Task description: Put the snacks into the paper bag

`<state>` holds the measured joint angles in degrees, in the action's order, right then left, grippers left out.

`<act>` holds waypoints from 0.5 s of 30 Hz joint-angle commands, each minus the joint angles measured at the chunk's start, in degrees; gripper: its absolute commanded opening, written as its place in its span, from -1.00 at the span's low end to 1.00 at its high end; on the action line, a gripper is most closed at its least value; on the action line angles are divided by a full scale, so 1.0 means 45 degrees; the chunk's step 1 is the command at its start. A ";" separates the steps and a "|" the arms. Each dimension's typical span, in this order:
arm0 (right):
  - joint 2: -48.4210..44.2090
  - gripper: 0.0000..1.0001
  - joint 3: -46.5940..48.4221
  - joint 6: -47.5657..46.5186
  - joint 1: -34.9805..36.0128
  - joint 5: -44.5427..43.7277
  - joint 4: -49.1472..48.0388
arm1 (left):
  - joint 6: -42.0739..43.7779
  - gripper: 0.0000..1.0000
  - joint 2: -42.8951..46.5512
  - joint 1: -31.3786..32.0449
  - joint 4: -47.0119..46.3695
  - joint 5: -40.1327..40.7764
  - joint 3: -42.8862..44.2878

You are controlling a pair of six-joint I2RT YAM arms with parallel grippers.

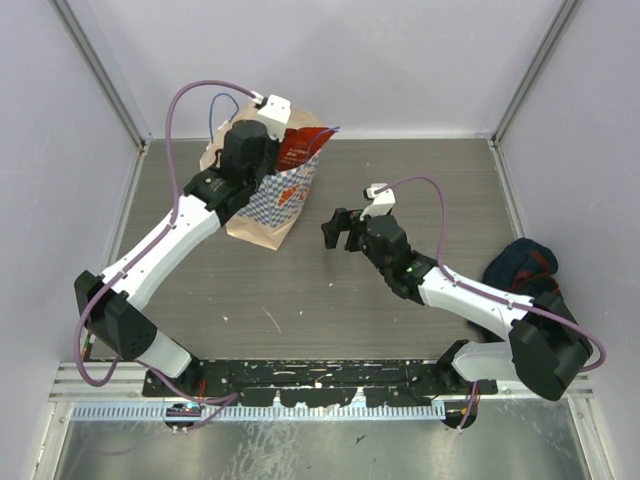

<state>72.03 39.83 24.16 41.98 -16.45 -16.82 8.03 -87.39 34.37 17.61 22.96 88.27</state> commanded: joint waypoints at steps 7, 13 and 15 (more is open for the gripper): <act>-0.0303 1.00 0.0327 0.0060 -0.0031 -0.0006 -0.0375 | -0.3134 -1.00 -0.0786 -0.0021 0.2157 0.3551 0.5527; -0.0335 1.00 0.0299 0.0023 -0.0034 -0.0093 -0.0350 | -0.4780 -1.00 -0.2227 -0.0030 0.3805 0.4597 0.7754; -0.0324 1.00 0.0308 -0.0008 -0.0043 -0.0114 -0.0352 | -0.5546 -1.00 -0.2617 -0.0021 0.4536 0.4752 0.8342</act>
<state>72.03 39.83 24.16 41.98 -16.43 -16.62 -8.40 -96.20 34.11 33.17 40.29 120.44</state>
